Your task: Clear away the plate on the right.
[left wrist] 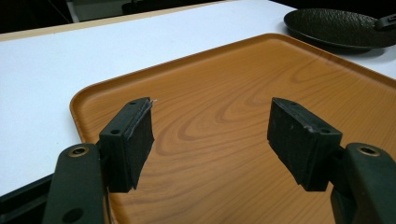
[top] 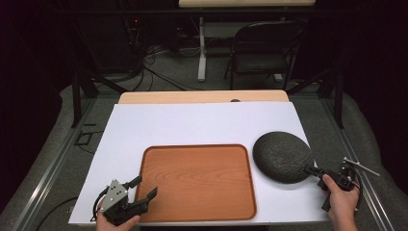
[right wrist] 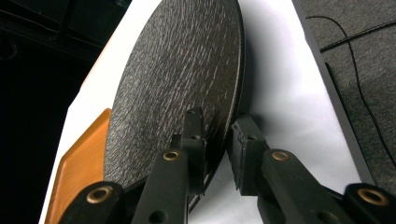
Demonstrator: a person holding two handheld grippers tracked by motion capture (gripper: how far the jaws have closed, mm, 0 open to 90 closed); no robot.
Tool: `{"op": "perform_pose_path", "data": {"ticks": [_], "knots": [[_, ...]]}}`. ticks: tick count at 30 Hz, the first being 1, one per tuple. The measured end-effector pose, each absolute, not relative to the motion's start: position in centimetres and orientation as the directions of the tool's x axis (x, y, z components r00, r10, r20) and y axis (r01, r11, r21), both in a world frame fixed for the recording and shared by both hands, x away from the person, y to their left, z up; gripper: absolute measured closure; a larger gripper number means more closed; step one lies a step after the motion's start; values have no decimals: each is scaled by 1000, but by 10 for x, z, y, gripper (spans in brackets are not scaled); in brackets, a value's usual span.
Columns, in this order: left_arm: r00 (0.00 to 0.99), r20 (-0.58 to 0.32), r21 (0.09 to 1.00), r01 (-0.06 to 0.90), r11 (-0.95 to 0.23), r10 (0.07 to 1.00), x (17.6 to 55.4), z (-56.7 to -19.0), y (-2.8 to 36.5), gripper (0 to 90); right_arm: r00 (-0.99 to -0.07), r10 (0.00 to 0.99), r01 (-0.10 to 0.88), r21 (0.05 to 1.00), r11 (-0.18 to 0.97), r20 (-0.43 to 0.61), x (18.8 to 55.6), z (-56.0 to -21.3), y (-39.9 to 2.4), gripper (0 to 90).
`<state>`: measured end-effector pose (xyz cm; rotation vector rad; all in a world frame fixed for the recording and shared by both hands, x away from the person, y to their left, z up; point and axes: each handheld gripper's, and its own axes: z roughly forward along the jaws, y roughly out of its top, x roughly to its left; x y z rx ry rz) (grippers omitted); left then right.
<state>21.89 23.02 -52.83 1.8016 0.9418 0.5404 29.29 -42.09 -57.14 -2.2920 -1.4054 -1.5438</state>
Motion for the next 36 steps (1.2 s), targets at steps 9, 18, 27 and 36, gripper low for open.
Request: {"op": "perform_pose_path", "data": {"ticks": [9, 18, 27, 36], "knots": [[598, -57, 911, 359, -203, 799, 220, -529, 230, 312, 90, 622, 711, 388, -587, 778, 296, -567, -425, 799], [595, -59, 910, 363, -203, 801, 219, -529, 230, 313, 84, 639, 724, 394, -566, 764, 301, -557, -425, 810], [596, -64, 909, 366, -200, 801, 219, -529, 230, 314, 73, 699, 744, 427, -513, 711, 310, -535, -419, 821], [596, -62, 909, 365, -201, 801, 220, -529, 230, 314, 62, 740, 752, 456, -476, 669, 318, -520, -413, 836]]}}
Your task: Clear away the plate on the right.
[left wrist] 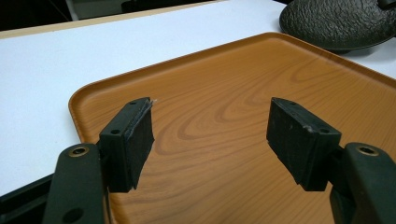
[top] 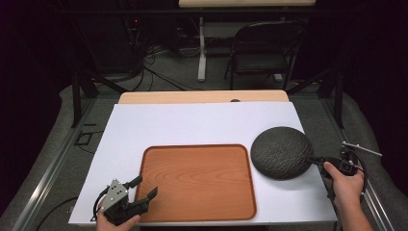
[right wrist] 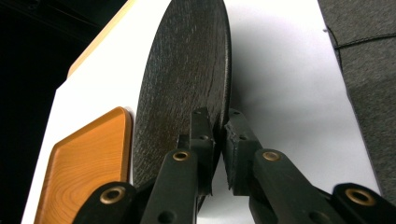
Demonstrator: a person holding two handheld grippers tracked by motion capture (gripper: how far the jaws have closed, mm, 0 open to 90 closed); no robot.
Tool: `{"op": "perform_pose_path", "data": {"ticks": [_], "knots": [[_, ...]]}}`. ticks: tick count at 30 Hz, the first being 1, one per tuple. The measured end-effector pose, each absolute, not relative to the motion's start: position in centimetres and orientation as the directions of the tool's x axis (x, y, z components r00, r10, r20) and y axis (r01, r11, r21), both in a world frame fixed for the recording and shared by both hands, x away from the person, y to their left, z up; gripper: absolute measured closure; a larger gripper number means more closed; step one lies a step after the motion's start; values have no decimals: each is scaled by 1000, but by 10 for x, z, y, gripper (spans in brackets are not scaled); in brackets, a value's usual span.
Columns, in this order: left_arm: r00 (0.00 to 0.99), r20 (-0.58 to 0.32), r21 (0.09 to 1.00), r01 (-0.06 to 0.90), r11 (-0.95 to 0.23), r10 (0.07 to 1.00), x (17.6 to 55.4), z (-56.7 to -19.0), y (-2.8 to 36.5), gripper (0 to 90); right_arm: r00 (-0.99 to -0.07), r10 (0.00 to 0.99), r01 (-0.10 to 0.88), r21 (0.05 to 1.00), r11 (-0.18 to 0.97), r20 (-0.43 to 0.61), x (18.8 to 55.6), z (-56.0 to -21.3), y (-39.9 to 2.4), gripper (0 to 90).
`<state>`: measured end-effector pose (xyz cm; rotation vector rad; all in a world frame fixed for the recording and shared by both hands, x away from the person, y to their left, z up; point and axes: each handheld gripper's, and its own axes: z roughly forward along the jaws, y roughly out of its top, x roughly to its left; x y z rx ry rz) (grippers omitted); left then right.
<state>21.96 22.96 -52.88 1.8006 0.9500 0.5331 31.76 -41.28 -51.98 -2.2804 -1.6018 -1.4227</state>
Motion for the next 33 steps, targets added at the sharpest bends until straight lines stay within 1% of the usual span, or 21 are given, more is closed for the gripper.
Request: {"op": "perform_pose_path", "data": {"ticks": [1, 5, 8, 12, 18, 23, 28, 29, 33], "knots": [[596, -62, 909, 365, -201, 801, 220, -529, 230, 314, 59, 757, 756, 466, -460, 651, 320, -515, -410, 837], [597, -62, 909, 365, -202, 800, 219, -529, 230, 314, 54, 770, 762, 472, -443, 636, 324, -508, -407, 839], [596, -63, 909, 366, -201, 800, 219, -529, 230, 314, 53, 799, 783, 472, -405, 599, 330, -501, -405, 836], [599, -62, 908, 365, -204, 799, 219, -529, 230, 316, 52, 801, 797, 458, -393, 597, 335, -498, -407, 838], [601, -63, 907, 368, -206, 797, 219, -529, 230, 316, 65, 776, 809, 422, -409, 628, 342, -499, -410, 848], [600, -64, 903, 375, -210, 797, 220, -529, 229, 315, 69, 755, 825, 388, -411, 653, 357, -497, -415, 866], [597, -73, 899, 387, -207, 799, 220, -529, 229, 315, 56, 764, 842, 380, -382, 643, 367, -492, -416, 872], [597, -76, 898, 389, -205, 799, 220, -529, 230, 315, 65, 764, 851, 365, -378, 642, 372, -488, -415, 874], [595, -80, 898, 391, -202, 799, 219, -529, 230, 315, 56, 777, 860, 365, -356, 627, 382, -483, -413, 875]]}}
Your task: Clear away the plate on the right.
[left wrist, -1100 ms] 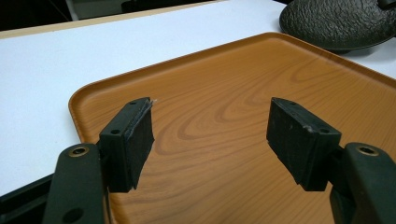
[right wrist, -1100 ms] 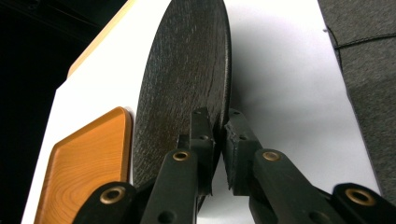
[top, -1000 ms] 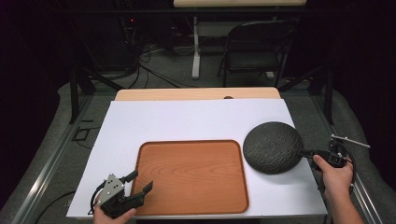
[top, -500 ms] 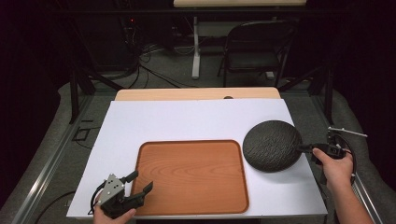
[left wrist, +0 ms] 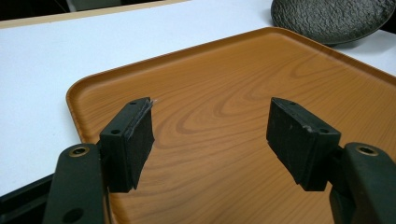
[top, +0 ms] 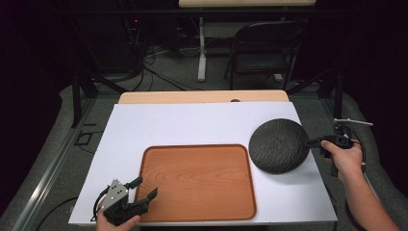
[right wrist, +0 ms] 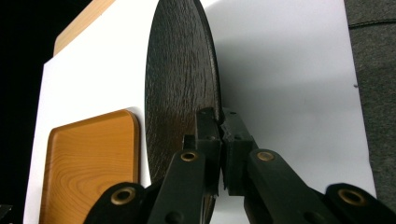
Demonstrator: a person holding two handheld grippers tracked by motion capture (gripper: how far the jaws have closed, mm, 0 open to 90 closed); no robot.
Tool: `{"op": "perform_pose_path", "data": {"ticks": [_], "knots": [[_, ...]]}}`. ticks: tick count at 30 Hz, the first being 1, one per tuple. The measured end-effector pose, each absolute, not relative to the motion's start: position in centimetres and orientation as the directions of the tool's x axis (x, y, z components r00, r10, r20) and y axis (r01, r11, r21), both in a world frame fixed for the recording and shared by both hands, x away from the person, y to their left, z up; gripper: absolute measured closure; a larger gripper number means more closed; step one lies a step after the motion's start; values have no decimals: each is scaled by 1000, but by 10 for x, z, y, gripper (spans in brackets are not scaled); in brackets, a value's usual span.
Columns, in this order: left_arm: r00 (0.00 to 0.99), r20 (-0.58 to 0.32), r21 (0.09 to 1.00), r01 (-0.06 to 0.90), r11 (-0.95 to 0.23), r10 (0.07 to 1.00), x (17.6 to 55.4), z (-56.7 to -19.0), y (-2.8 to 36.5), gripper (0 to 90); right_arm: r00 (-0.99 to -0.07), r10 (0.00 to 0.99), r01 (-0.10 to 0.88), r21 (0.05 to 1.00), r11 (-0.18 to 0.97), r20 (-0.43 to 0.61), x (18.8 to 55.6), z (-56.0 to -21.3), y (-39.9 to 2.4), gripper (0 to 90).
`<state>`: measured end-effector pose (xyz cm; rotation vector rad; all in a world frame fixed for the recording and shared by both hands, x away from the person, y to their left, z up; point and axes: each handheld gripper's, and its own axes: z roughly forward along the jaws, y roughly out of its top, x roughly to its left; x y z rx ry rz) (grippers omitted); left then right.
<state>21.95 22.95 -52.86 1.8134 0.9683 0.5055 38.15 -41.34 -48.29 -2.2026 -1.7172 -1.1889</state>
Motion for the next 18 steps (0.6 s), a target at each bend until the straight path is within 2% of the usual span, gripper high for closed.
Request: {"op": "perform_pose_path", "data": {"ticks": [18], "knots": [[603, -80, 896, 393, -208, 794, 220, -529, 230, 317, 44, 802, 894, 336, -298, 595, 403, -471, -411, 876]]}}
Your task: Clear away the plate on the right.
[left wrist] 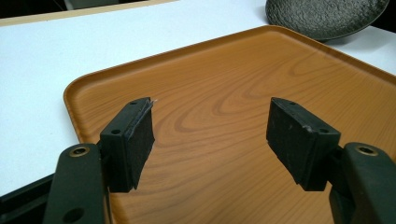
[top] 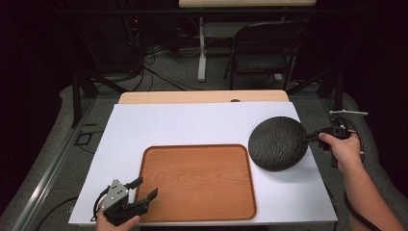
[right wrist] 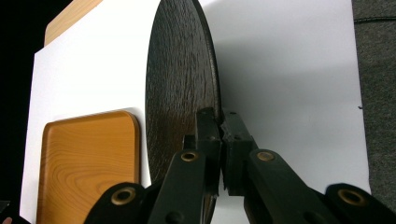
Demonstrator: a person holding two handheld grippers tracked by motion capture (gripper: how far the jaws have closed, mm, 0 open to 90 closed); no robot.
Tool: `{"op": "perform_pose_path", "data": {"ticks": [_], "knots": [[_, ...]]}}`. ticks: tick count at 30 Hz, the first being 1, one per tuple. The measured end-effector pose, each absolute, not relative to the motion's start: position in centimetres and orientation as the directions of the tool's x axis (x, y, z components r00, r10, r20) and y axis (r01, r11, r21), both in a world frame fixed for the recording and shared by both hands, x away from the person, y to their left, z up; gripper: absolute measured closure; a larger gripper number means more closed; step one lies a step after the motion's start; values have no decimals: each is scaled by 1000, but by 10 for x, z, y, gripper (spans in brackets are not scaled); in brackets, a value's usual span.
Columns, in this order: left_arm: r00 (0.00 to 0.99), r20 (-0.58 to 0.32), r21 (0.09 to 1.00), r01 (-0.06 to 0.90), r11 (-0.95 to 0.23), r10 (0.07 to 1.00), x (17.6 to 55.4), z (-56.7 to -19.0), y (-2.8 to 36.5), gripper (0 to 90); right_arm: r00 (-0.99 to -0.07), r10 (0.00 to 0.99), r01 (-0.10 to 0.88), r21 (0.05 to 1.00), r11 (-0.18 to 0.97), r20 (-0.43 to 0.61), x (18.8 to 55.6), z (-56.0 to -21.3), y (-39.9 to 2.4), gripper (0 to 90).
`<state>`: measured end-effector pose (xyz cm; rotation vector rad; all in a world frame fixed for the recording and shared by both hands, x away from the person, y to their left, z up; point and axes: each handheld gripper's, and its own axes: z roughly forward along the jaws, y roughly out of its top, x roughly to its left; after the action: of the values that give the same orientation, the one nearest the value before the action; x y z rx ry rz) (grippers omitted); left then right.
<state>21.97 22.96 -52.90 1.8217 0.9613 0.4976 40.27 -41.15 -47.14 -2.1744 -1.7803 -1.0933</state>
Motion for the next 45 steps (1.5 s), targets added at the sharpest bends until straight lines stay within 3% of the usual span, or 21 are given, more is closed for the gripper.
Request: {"op": "perform_pose_path", "data": {"ticks": [20, 32, 45], "knots": [[607, -82, 896, 392, -209, 790, 220, -529, 231, 320, 11, 873, 900, 375, -221, 488, 411, -433, -390, 871], [602, -87, 895, 397, -203, 794, 220, -529, 231, 320, 14, 852, 884, 393, -255, 523, 402, -414, -398, 868], [600, -82, 895, 395, -206, 796, 220, -529, 231, 320, -85, 843, 898, 407, -165, 531, 401, -409, -366, 864]]}}
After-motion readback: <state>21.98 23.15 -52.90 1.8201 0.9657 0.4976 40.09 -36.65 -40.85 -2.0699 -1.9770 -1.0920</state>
